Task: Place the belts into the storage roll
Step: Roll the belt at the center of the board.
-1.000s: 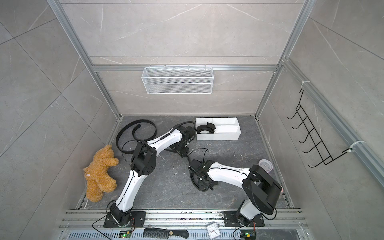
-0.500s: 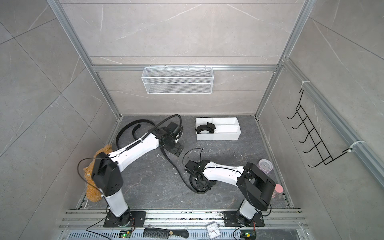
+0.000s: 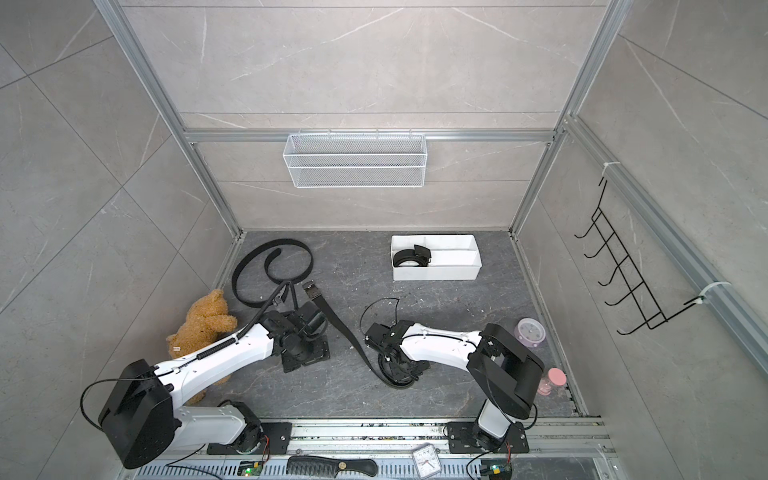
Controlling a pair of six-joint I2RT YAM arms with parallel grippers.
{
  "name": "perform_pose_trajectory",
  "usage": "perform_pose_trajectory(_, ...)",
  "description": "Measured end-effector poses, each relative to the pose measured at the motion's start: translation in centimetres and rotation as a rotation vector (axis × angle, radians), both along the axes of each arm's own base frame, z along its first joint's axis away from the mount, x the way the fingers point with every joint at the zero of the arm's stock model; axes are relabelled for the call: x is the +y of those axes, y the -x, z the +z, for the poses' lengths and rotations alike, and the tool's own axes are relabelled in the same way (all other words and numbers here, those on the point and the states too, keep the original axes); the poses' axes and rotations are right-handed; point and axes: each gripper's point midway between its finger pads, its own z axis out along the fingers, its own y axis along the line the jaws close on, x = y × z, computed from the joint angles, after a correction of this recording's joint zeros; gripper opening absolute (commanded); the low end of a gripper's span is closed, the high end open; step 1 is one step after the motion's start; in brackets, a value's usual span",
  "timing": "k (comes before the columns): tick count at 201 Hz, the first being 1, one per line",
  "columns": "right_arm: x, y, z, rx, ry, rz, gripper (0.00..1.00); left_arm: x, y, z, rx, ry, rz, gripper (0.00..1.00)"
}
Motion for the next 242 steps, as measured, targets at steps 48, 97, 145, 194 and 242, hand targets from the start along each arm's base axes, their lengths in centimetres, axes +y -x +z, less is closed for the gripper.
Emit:
perform_pose_trajectory(48, 0.1, 0.1, 0.0, -0.001, 0.0, 0.007, 0.0, -4.0, -6.7, -0.9, -0.121, 0.181, 0.13, 0.86)
perform_pose_trajectory(97, 0.2, 0.3, 0.0, 0.0, -0.007, 0.011, 0.0, -6.5, -9.4, -3.7, -0.123, 0.245, 0.171, 0.81)
perform_pose_trajectory(145, 0.3, 0.3, 0.0, -0.004, -0.012, 0.012, 0.0, -8.1, -13.0, -4.0, -0.19, 0.211, 0.11, 0.4)
perform_pose_trajectory(194, 0.3, 0.3, 0.0, -0.005, -0.02, 0.012, 0.0, -9.9, -15.2, -2.8, -0.186, 0.077, -0.138, 0.0)
perform_pose_trajectory(242, 0.6, 0.4, 0.0, -0.015, -0.016, 0.031, 0.0, -11.3, -15.8, -1.2, -0.131, -0.133, -0.487, 0.0)
